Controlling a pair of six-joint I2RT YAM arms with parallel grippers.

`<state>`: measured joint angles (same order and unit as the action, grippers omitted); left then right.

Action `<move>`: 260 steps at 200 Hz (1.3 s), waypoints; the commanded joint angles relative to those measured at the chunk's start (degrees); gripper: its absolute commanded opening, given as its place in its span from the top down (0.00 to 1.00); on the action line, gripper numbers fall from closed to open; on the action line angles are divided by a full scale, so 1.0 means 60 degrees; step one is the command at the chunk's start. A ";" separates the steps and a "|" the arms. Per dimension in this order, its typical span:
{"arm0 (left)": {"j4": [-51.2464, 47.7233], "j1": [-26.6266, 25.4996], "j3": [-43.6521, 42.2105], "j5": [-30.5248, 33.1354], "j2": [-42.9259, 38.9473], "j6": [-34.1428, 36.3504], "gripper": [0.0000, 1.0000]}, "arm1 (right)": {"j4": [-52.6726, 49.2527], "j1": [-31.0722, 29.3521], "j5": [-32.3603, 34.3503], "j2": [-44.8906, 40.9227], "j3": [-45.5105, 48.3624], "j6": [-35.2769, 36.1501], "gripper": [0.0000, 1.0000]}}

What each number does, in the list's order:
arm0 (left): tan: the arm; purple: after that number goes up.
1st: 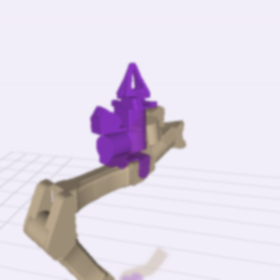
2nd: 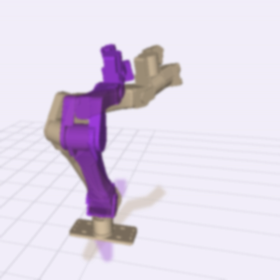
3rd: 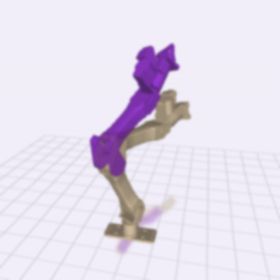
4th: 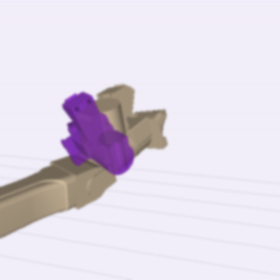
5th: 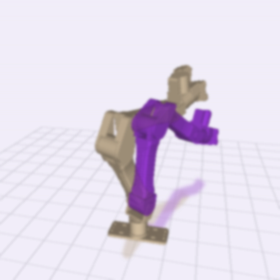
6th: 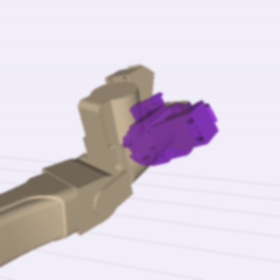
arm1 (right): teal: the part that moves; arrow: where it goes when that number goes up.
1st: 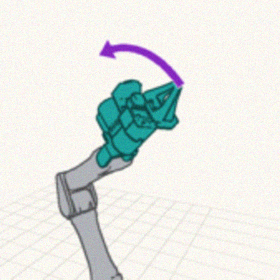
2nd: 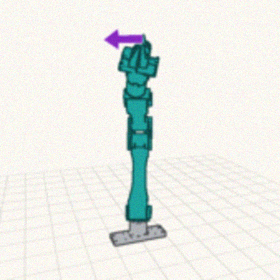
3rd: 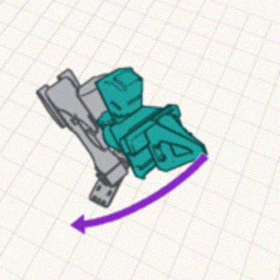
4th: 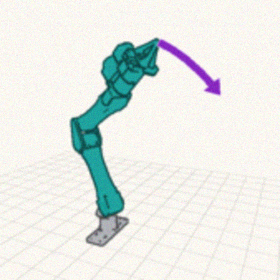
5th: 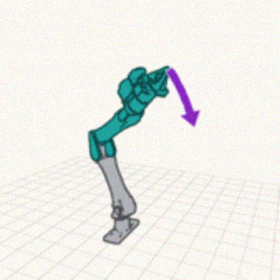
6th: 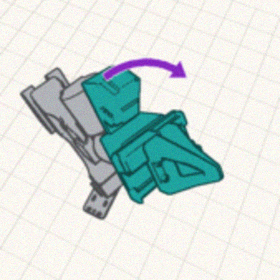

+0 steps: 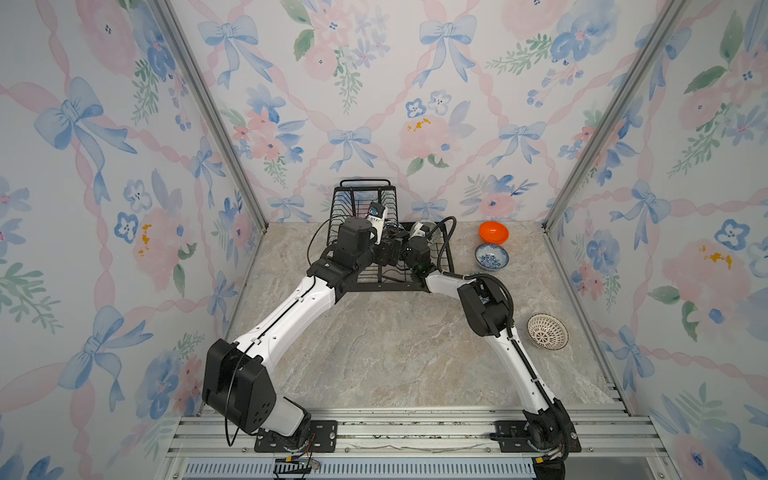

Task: Load the bowls into the dish rack
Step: 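Open the right gripper and lift it off the bowl rim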

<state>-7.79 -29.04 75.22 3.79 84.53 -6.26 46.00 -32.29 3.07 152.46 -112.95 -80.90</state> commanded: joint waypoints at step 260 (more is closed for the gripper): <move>-0.0228 0.0064 -0.0237 0.0056 -0.0481 -0.0067 0.02 | 0.0264 0.0661 -0.0384 -0.3493 0.3055 0.1004 0.55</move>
<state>-7.90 -29.04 75.13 3.81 84.25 -6.26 45.76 -29.39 1.96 136.75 -96.77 -77.82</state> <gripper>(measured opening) 0.979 0.448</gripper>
